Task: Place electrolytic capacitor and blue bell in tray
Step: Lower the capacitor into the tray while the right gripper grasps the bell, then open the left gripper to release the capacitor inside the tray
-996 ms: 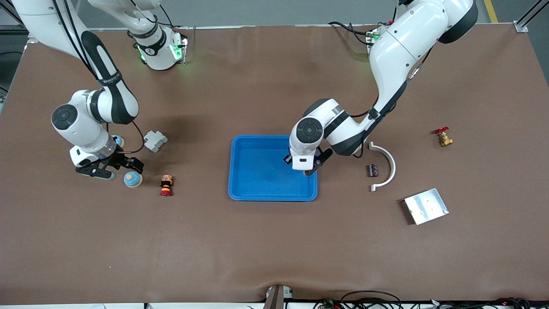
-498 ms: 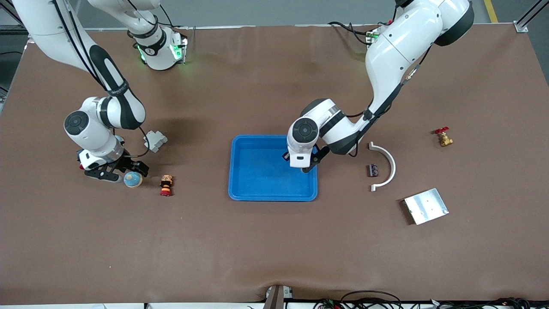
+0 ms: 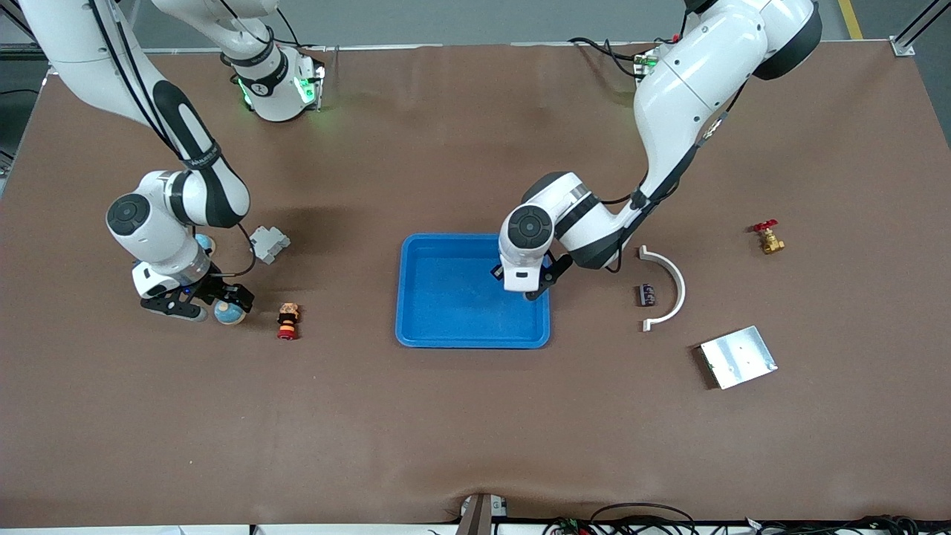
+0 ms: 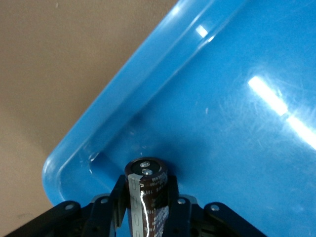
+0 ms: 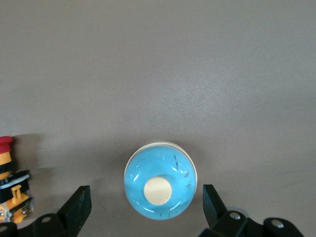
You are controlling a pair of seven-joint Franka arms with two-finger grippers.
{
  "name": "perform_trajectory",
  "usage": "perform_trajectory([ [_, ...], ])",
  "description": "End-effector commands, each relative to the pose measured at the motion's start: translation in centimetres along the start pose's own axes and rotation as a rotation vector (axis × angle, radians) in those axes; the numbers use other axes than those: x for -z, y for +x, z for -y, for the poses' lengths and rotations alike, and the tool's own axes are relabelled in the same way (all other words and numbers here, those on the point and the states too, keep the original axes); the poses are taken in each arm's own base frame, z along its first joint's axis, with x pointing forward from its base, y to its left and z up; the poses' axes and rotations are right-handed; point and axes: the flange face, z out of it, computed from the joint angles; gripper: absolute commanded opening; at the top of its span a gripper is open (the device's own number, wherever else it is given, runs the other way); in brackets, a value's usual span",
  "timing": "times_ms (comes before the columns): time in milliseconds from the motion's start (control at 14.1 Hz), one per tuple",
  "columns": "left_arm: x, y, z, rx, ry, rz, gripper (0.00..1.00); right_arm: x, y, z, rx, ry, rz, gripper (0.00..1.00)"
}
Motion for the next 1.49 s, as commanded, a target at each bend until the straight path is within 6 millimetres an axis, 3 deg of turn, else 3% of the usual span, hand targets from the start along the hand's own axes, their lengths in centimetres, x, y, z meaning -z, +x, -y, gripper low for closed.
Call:
perform_trajectory([
  [0, 0.2, 0.3, 0.2, -0.023, 0.007, -0.026, 0.0, -1.1, 0.5, -0.1, -0.005, -0.004, 0.001, 1.0],
  [569, 0.0, 0.7, 0.3, -0.052, 0.011, -0.024, 0.0, -1.6, 0.8, -0.4, 0.005, -0.007, 0.003, 1.0],
  [783, 0.0, 0.6, 0.2, -0.054, 0.01, -0.026, 0.52, -1.4, 1.1, -0.6, 0.005, -0.009, -0.002, 0.98],
  [925, 0.0, 0.6, 0.2, -0.054, 0.01, -0.026, 0.74, -1.2, 1.4, -1.0, -0.002, -0.01, -0.005, 0.96],
  [1067, 0.1, 0.4, 0.2, -0.055, 0.009, -0.027, 1.0, -1.5, 1.5, -1.0, -0.002, -0.011, -0.002, 0.73],
  [1138, 0.1, 0.2, 0.1, -0.056, 0.008, -0.027, 1.0, -1.5, 1.5, -1.1, -0.004, -0.011, -0.002, 0.6],
  [1209, 0.3, 0.2, 0.0, -0.048, 0.003, -0.027, 1.0, -1.5, 1.4, -1.0, -0.001, -0.011, 0.0, 0.53],
  [1352, 1.3, 0.3, -0.2, -0.044, -0.011, -0.033, 1.0, -1.6, 1.3, -1.0, 0.004, -0.011, 0.003, 0.49],
  [1423, 2.3, 0.6, -0.3, -0.039, -0.026, -0.04, 1.0, -1.7, 1.3, -0.9, 0.021, -0.011, 0.006, 0.35],
])
